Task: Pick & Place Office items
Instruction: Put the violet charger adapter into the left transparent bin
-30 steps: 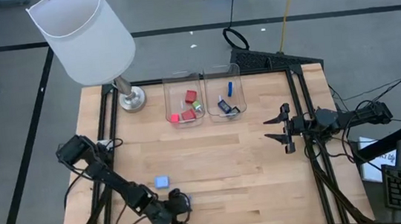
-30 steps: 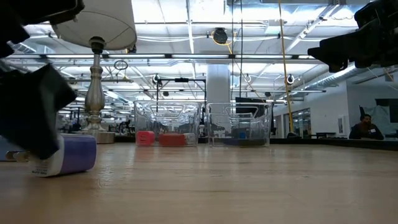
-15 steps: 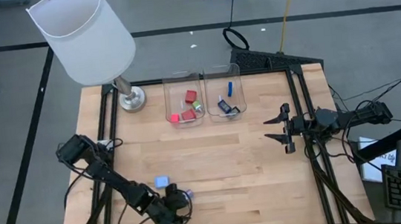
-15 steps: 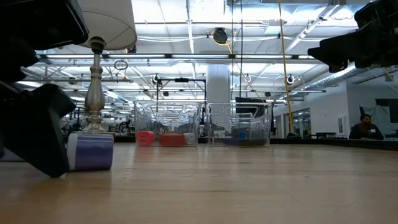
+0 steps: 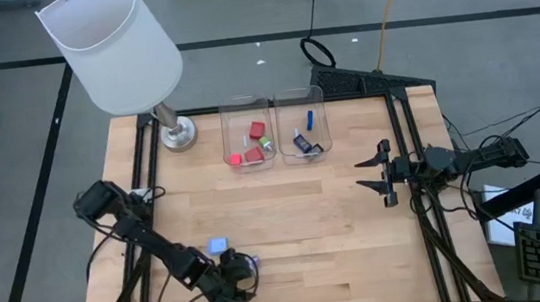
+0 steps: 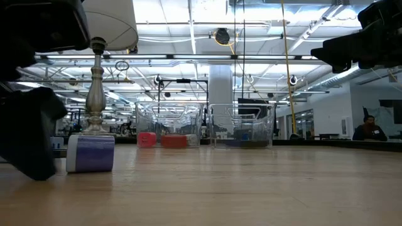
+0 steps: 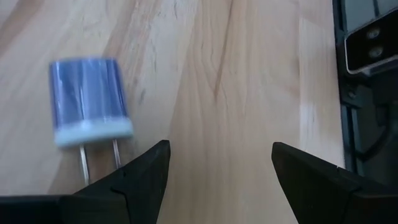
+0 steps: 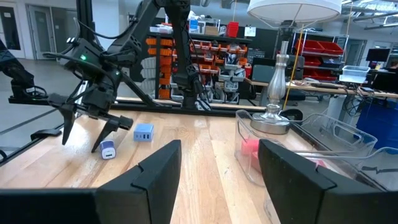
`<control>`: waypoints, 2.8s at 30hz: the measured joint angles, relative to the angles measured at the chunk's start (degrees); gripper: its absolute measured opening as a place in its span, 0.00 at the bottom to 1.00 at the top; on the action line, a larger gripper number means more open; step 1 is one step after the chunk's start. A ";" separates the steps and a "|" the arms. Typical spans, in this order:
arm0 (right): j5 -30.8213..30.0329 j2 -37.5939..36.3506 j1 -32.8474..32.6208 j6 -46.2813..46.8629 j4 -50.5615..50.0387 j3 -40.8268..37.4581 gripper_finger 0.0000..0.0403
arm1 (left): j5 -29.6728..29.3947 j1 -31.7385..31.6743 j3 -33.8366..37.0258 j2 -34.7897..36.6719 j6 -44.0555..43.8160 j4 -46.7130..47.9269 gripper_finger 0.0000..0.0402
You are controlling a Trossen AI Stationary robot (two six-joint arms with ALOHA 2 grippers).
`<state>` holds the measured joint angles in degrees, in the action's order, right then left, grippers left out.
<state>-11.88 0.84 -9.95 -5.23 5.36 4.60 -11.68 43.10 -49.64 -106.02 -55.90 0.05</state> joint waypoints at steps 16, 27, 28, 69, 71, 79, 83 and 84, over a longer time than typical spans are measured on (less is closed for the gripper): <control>0.00 -0.02 0.01 0.02 -0.02 0.00 0.51 | -1.46 0.70 0.03 -0.02 1.33 4.92 0.71; 0.00 -0.02 0.00 0.00 -0.02 0.00 0.51 | -11.68 0.59 0.21 -0.20 1.80 8.27 0.71; 0.00 -0.02 0.00 0.01 -0.02 0.00 0.51 | -13.43 0.49 0.27 -0.26 1.83 8.83 0.71; 0.00 -0.02 -0.01 0.02 -0.01 0.00 0.51 | -16.35 -9.82 0.42 -0.37 12.24 -3.58 0.71; 0.00 -0.02 0.00 0.01 0.00 0.00 0.51 | -16.34 -9.80 0.40 -0.37 12.33 -3.52 0.71; 0.00 -0.02 0.00 0.00 0.00 0.00 0.51 | -18.37 -8.76 0.36 -0.33 17.18 -2.80 0.71; 0.00 -0.02 0.00 0.00 0.01 0.00 0.52 | -19.79 -8.51 0.36 -0.33 17.76 -2.82 0.71; 0.00 -0.02 0.00 0.00 -0.01 0.00 0.52 | -19.85 -8.51 0.36 -0.33 17.88 -2.82 0.71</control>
<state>-11.88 0.82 -9.95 -5.23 5.35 4.60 -31.53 34.59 -49.28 -106.34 -38.02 -2.76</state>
